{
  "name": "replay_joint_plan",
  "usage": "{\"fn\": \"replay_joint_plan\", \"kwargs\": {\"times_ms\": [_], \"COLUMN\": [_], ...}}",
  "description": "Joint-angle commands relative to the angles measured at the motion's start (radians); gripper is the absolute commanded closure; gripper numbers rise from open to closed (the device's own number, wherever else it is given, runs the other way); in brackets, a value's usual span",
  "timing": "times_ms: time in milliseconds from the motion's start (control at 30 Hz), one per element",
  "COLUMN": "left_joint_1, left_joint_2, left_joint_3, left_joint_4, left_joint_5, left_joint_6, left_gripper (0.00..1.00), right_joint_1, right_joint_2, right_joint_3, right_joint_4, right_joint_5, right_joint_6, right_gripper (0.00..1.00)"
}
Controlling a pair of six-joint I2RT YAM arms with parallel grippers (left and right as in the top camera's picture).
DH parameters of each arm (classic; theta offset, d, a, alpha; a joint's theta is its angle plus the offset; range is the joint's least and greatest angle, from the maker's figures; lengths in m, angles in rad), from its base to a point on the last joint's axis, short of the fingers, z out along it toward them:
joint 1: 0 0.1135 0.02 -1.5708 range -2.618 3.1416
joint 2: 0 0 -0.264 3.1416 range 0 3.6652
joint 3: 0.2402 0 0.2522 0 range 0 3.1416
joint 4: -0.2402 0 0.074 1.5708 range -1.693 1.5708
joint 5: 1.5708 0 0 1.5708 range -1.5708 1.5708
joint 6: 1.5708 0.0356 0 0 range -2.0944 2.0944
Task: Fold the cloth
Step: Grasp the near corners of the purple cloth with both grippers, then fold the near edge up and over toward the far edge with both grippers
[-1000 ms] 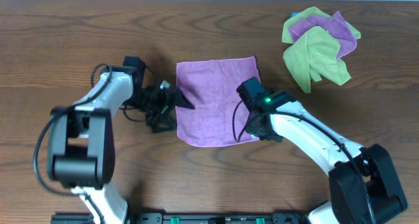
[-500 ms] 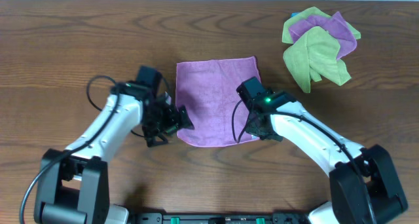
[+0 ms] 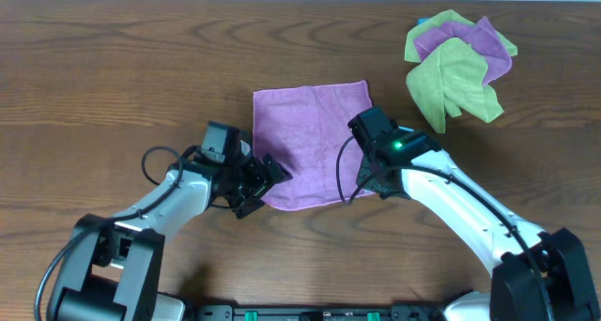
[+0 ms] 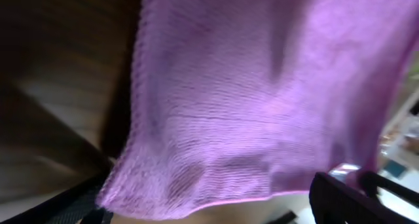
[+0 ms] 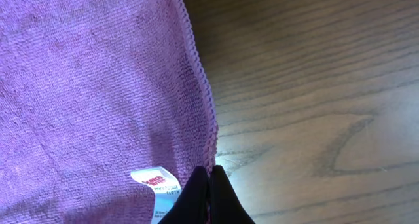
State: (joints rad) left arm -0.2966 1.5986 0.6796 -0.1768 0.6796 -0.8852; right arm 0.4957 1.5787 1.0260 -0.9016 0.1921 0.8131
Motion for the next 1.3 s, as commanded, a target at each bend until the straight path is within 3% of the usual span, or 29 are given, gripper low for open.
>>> {"fn": "replay_joint_plan", "kwargs": {"times_ms": [0,67,100,167,233,367,600,833,1067,1267], "left_joint_1": [-0.013,-0.031,-0.041,-0.061,-0.075,-0.077,-0.051,-0.025,0.006,0.028], "left_joint_2": [0.026,0.026,0.026,0.026,0.026,0.026,0.006,-0.056,-0.055,-0.027], "left_joint_3": [-0.061,-0.064,-0.064,-0.064,-0.064,-0.064,-0.007,0.164,0.228,0.229], "left_joint_4": [0.047,0.064,0.071,0.084,0.084,0.085,0.084,-0.062,-0.04,0.066], "left_joint_5": [-0.04,-0.065,-0.081,-0.114,-0.138,-0.143,-0.076,-0.157,-0.293,-0.345], "left_joint_6": [-0.074,-0.094,-0.1,-0.113,-0.126,-0.12,-0.058,0.002,0.007,0.01], "left_gripper": [0.05,0.01,0.06,0.23,0.54,0.92,0.94,0.94,0.94,0.94], "right_joint_1": [-0.005,-0.005,-0.005,-0.005,-0.005,-0.005,-0.005,-0.005,-0.022,-0.085], "right_joint_2": [-0.017,-0.017,-0.017,-0.017,-0.017,-0.017,-0.018,-0.029,-0.029,-0.014], "right_joint_3": [0.009,0.009,0.009,0.009,0.009,0.009,0.009,0.009,0.009,0.009], "right_joint_4": [-0.003,-0.003,-0.003,-0.003,-0.004,-0.003,-0.014,0.085,0.258,0.407], "right_joint_5": [0.006,0.006,0.006,0.006,0.006,-0.002,-0.002,0.048,0.116,0.116], "right_joint_6": [-0.019,-0.019,-0.019,-0.019,-0.019,-0.018,-0.018,-0.019,-0.099,-0.18], "right_gripper": [0.99,0.99,0.99,0.99,0.99,0.99,0.99,0.99,0.99,0.99]}}
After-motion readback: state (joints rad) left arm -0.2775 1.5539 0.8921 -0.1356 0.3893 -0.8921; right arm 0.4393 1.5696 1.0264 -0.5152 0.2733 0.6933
